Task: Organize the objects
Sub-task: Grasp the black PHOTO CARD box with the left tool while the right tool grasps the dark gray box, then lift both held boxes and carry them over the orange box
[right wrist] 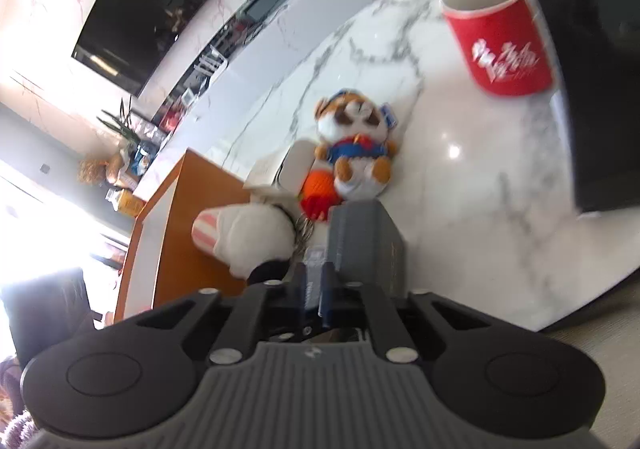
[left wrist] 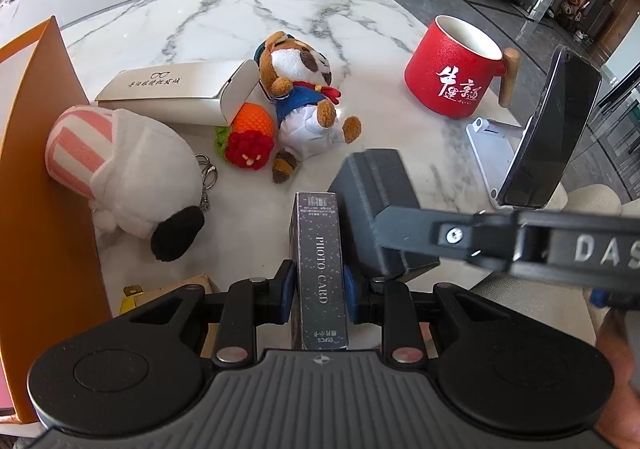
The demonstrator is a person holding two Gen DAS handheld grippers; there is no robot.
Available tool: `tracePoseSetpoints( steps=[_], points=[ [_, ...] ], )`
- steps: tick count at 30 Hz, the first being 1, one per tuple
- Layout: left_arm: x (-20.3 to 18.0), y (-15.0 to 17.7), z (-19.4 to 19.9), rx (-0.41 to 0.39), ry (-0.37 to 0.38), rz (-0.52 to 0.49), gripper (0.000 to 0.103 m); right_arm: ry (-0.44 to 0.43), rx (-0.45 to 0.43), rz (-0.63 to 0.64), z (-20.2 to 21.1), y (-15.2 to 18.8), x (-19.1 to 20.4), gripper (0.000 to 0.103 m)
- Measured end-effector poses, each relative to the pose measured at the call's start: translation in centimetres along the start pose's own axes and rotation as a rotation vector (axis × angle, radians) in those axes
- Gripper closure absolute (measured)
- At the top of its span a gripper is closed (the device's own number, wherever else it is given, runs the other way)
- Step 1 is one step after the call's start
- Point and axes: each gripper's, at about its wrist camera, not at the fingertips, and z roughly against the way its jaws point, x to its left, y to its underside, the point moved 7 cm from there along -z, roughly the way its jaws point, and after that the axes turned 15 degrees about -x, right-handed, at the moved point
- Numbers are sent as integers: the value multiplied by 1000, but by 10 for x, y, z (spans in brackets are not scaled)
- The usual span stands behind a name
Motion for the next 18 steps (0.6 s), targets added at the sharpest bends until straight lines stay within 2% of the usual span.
tracePoseSetpoints(
  steps=[3, 5, 6, 7, 8, 14, 18],
  points=[
    [0, 1, 0, -5, 0, -5, 74, 3, -24, 41, 4, 0, 8, 93],
    [-1, 1, 0, -6, -2, -10, 74, 23, -80, 99, 13, -5, 14, 88],
    [-1, 1, 0, -6, -3, -15, 74, 48, -107, 139, 16, -7, 17, 82],
    [-2, 0, 0, -5, -4, -18, 74, 75, -132, 181, 18, -9, 19, 62],
    [-2, 0, 0, -4, -5, -18, 73, 102, -150, 219, 19, -10, 21, 51],
    [0, 1, 1, 7, -7, -21, 73, 183, -95, 245, -8, -3, 10, 51],
    [3, 5, -2, 23, -3, -8, 73, 182, -37, 206, -21, 7, 2, 52]
  ],
)
